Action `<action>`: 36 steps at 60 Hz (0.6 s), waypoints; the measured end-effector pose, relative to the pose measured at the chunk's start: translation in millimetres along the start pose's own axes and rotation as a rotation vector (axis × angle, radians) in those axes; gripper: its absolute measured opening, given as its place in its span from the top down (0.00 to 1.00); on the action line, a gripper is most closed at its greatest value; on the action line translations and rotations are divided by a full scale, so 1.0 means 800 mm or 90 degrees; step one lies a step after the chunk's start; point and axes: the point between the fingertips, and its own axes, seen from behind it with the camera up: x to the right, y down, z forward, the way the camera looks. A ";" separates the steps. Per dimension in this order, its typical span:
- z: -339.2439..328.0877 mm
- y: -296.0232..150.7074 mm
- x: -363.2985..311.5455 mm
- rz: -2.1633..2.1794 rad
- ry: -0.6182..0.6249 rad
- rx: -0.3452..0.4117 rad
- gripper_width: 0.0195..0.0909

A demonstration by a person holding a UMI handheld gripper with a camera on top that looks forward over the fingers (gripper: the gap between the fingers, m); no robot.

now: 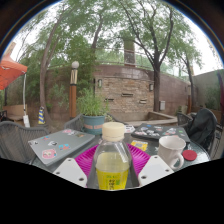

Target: Pour water

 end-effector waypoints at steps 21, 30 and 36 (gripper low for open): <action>0.016 0.000 0.002 0.091 -0.050 -0.054 0.66; 0.035 -0.085 0.019 0.441 -0.131 -0.044 0.66; 0.052 -0.122 0.055 0.795 -0.162 -0.048 0.66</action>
